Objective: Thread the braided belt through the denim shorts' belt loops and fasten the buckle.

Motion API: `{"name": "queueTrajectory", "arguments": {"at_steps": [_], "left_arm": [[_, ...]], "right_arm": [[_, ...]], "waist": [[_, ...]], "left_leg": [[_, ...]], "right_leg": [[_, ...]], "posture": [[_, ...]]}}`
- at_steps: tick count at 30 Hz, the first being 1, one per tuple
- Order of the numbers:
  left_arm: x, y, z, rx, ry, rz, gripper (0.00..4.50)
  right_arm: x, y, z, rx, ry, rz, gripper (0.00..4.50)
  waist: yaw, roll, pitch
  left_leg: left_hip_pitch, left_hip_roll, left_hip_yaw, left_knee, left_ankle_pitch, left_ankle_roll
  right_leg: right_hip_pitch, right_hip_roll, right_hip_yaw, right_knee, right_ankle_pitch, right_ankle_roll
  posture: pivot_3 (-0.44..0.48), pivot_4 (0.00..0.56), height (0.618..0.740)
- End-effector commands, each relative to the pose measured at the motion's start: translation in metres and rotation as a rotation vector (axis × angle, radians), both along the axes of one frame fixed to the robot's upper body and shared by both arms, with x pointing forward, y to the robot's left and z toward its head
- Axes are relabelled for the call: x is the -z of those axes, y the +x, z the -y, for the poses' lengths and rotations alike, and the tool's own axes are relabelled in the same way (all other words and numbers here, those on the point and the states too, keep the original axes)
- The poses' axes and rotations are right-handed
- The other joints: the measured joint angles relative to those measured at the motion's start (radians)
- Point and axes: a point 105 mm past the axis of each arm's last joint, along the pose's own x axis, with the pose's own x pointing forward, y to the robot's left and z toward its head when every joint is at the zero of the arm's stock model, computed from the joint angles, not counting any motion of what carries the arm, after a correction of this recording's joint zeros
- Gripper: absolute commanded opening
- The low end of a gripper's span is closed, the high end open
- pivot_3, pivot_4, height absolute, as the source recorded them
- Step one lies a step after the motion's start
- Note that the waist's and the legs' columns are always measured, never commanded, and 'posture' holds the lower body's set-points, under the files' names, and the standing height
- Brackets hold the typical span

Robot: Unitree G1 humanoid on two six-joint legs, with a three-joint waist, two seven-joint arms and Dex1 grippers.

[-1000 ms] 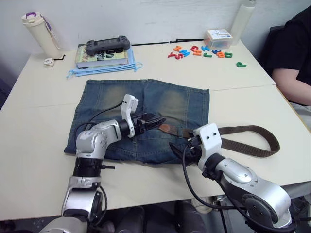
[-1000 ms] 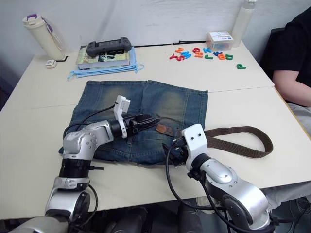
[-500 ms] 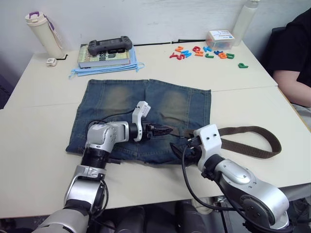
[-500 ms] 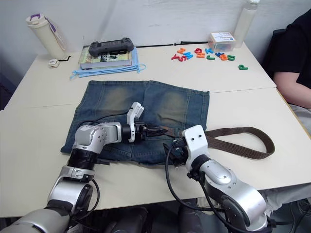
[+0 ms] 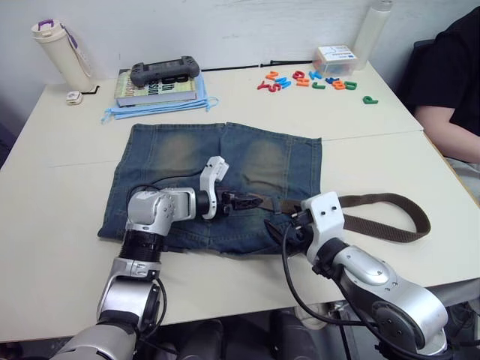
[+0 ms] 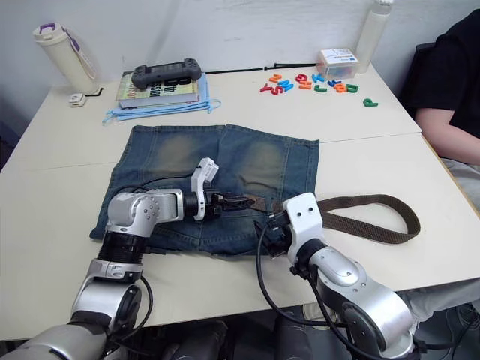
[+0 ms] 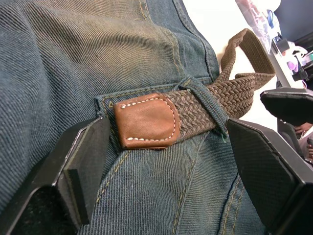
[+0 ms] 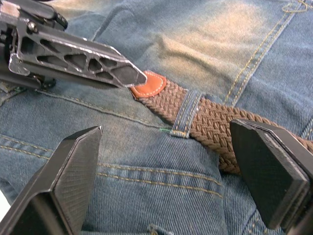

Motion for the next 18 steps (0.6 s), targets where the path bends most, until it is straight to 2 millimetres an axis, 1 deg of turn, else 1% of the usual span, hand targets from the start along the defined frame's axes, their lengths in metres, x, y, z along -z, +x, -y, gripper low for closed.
{"name": "queueTrajectory", "arguments": {"at_steps": [1, 4, 8, 12, 15, 17, 18], "left_arm": [[0.016, 0.001, -0.014, -0.068, 0.038, -0.068, 4.18], [0.018, 0.002, -0.017, -0.078, 0.043, -0.072, 4.18], [0.022, -0.007, -0.006, -0.02, 0.045, -0.096, 4.18], [0.025, -0.017, 0.011, 0.076, 0.059, -0.094, 4.18], [0.013, -0.016, 0.022, 0.099, 0.0, -0.096, 4.18], [0.007, -0.015, 0.024, 0.106, -0.031, -0.096, 4.18], [0.0, -0.012, 0.025, 0.095, -0.08, -0.107, 4.18]], "right_arm": [[-0.015, -0.004, 0.0, -0.007, 0.0, 0.067, 4.5], [-0.015, -0.003, -0.001, -0.01, 0.0, 0.066, 4.5], [-0.016, -0.003, -0.004, -0.016, 0.006, 0.068, 4.5], [-0.016, -0.003, -0.003, -0.015, 0.007, 0.068, 4.5], [-0.015, -0.003, -0.003, -0.018, 0.006, 0.064, 4.5], [-0.015, -0.003, -0.004, -0.02, 0.006, 0.064, 4.5], [-0.015, -0.003, -0.004, -0.02, 0.007, 0.065, 4.5]], "waist": [[0.0, 0.0, 0.0], [-0.003, 0.0, 0.0], [-0.004, 0.0, 0.0], [-0.001, 0.0, -0.001], [0.004, 0.0, -0.001], [0.01, 0.0, -0.001], [0.009, 0.0, -0.001]], "left_leg": [[0.0, 0.0, 0.0, 0.0, 0.0, 0.0], [0.0, 0.0, 0.0, 0.0, 0.0, 0.0], [0.001, 0.0, 0.0, 0.0, 0.0, 0.0], [0.001, 0.0, 0.0, 0.0, 0.0, 0.0], [0.001, 0.0, 0.0, 0.0, 0.0, 0.0], [0.001, -0.001, 0.0, 0.0, 0.0, 0.0], [0.001, -0.001, 0.0, 0.0, 0.0, 0.0]], "right_leg": [[0.0, 0.0, 0.0, 0.0, 0.0, 0.0], [0.0, 0.0, 0.0, 0.0, 0.0, 0.0], [0.001, 0.0, 0.0, 0.001, 0.0, 0.0], [0.001, 0.0, 0.0, 0.0, 0.0, 0.0], [0.001, 0.0, 0.0, -0.001, 0.0, 0.0], [0.002, 0.0, 0.0, -0.001, 0.0, 0.0], [0.002, -0.001, 0.0, -0.001, 0.0, 0.0]], "posture": [[0.0, 0.15, 0.731], [0.0, 0.15, 0.731], [0.0, 0.15, 0.731], [0.0, 0.15, 0.731], [0.0, 0.15, 0.731], [0.0, 0.15, 0.731], [0.0, 0.15, 0.731]]}}
